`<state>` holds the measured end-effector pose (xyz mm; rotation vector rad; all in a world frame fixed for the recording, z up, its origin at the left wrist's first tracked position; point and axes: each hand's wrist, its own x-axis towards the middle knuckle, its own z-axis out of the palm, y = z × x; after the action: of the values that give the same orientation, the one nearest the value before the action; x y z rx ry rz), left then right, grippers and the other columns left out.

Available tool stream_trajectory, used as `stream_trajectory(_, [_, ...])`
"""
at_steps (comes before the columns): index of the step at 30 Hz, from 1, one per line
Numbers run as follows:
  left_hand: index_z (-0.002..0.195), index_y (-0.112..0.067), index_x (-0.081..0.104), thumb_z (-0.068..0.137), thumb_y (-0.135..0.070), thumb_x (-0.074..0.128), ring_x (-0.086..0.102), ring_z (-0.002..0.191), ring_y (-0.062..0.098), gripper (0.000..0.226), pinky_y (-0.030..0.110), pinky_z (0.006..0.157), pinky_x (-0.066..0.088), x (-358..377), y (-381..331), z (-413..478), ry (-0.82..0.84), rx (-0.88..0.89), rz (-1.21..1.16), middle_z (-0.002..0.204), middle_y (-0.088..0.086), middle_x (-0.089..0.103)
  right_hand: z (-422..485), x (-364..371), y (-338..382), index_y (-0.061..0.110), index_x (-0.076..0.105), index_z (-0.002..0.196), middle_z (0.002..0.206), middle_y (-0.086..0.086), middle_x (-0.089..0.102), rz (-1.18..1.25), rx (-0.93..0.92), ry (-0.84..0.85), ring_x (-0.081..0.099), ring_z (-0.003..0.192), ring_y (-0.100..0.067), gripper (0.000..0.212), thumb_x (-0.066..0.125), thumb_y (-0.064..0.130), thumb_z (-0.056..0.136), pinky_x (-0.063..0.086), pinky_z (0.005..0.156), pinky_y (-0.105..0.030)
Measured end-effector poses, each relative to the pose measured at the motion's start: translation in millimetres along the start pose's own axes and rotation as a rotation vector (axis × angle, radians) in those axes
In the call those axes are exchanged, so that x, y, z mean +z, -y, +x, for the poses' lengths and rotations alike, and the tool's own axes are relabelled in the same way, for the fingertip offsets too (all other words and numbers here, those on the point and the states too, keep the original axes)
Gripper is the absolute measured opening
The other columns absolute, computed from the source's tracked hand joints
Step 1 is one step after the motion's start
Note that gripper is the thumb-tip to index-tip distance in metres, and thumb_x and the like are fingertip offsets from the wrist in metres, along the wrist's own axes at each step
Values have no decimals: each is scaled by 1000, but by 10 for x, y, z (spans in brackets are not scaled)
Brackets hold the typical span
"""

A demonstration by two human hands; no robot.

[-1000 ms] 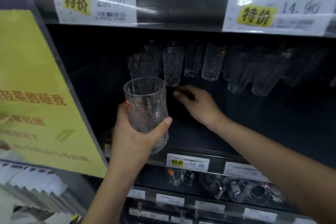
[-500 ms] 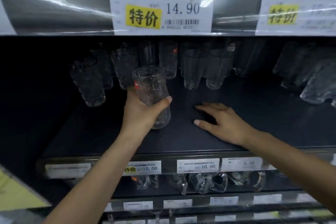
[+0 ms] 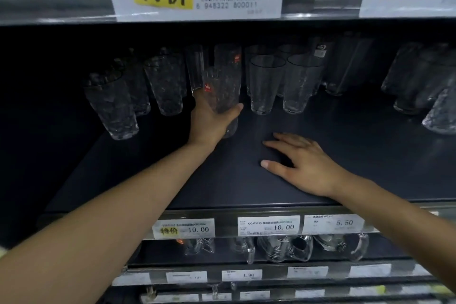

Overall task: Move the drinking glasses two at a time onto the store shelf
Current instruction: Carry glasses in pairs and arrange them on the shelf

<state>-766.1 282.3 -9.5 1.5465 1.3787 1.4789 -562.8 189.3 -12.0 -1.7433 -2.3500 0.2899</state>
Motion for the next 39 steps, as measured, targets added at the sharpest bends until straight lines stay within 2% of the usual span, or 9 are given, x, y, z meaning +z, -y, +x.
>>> stream_trajectory(2, [128,-18,39,78,-32,82,55,99,-2,67,-1,80,39,49,65,84,20,16,-11,108,-16,54,8,12,-10,41,35,149,162,10,22,-6,-2,-5,13,149,-9,64,40,66,91,8,117,-29])
stream_trajectory(4, [132,-15,38,81,-30,80,52,95,-10,67,-5,78,39,90,118,179,55,27,-12,110,-18,53,16,24,-23,41,35,149,162,11,23,-12,-4,-15,14,149,-8,64,39,68,90,9,117,-29])
stream_trajectory(6, [136,-11,37,83,-31,77,56,104,-5,69,2,89,42,136,165,283,84,43,-7,122,-10,58,19,30,-28,41,36,148,161,12,24,-10,-4,-18,15,149,-8,65,39,69,90,9,117,-29])
stream_trajectory(8, [139,-11,37,83,-38,76,57,116,5,73,14,98,44,184,214,385,95,50,8,131,-3,58,19,28,-26,42,35,148,161,13,24,-11,-3,-16,14,149,-7,65,38,69,89,9,116,-29])
stream_trajectory(10, [140,-11,38,83,-44,73,56,120,11,74,20,99,43,228,255,478,98,47,22,133,0,58,23,31,-29,42,35,148,161,13,23,-12,-4,-16,14,148,-7,67,36,71,87,9,116,-28])
stream_trajectory(14, [140,-11,40,85,-46,71,52,125,16,72,20,98,38,264,279,570,71,59,73,137,3,55,22,34,-38,43,35,148,161,14,23,-3,0,-18,14,148,-6,70,35,75,85,8,114,-25])
stream_trajectory(19, [139,-13,41,82,-49,73,54,124,18,74,29,104,43,274,304,654,78,55,85,136,3,56,21,32,-41,44,33,148,161,16,21,-5,3,-6,12,148,-5,68,35,72,86,7,116,-27])
stream_trajectory(28, [139,-14,41,84,-49,71,54,122,17,72,23,96,41,276,309,681,107,62,96,136,2,56,36,56,-54,46,34,147,160,17,22,-6,-5,-19,14,147,-4,76,27,81,79,7,113,-23])
stream_trajectory(39, [141,-15,41,83,-54,69,53,125,20,76,25,98,40,284,335,699,106,71,118,138,3,55,41,53,-38,45,36,146,159,17,24,2,-1,-27,16,147,-4,74,30,77,80,9,114,-25])
